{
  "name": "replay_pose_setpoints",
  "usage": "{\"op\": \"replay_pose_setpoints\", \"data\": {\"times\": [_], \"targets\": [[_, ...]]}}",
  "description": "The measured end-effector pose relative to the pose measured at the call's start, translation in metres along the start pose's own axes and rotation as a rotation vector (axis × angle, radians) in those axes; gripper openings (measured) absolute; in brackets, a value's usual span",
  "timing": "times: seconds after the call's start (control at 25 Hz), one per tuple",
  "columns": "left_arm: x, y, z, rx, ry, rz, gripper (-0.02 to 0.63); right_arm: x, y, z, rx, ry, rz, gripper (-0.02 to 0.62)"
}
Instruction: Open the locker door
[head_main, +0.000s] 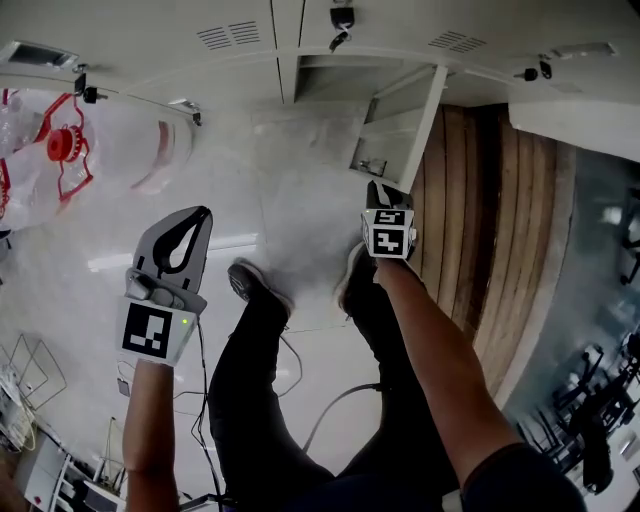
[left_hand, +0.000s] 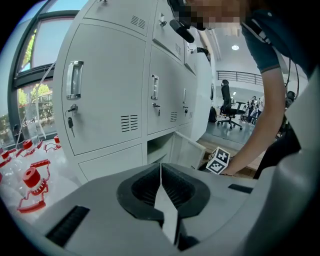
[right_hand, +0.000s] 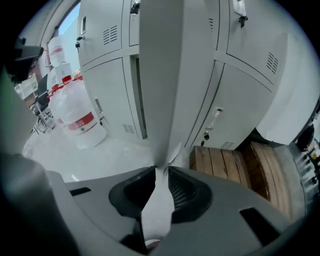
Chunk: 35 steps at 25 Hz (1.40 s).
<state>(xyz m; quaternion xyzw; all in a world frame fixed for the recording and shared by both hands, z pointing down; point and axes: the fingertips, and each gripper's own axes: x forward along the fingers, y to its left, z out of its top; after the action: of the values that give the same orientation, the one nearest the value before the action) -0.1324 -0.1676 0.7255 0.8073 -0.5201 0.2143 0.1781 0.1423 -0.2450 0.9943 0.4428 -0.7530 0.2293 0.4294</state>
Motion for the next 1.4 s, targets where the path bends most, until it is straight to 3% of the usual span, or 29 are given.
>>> {"op": "replay_pose_setpoints", "data": {"times": [0.28, 0.44, 0.64, 1.04, 1.4], "targets": [[-0.004, -0.023, 0.040, -0.020, 0.013, -0.018, 0.021, -0.050, -0.026, 0.004, 0.050, 0.057, 0.001, 0.092], [-0.013, -0.025, 0.055, -0.006, 0.109, -0.009, 0.021, -0.082, -0.034, 0.017, 0.065, 0.043, 0.001, 0.089], [-0.024, -0.026, 0.101, -0.020, 0.040, -0.001, 0.021, -0.127, -0.036, 0.043, 0.041, 0.005, 0.015, 0.078], [-0.074, -0.019, 0.171, -0.051, 0.013, 0.029, 0.021, -0.235, -0.028, 0.119, 0.018, -0.111, 0.065, 0.048], [-0.143, -0.010, 0.238, -0.068, -0.015, 0.097, 0.021, -0.361, -0.023, 0.219, -0.061, -0.294, 0.119, 0.043]]}}
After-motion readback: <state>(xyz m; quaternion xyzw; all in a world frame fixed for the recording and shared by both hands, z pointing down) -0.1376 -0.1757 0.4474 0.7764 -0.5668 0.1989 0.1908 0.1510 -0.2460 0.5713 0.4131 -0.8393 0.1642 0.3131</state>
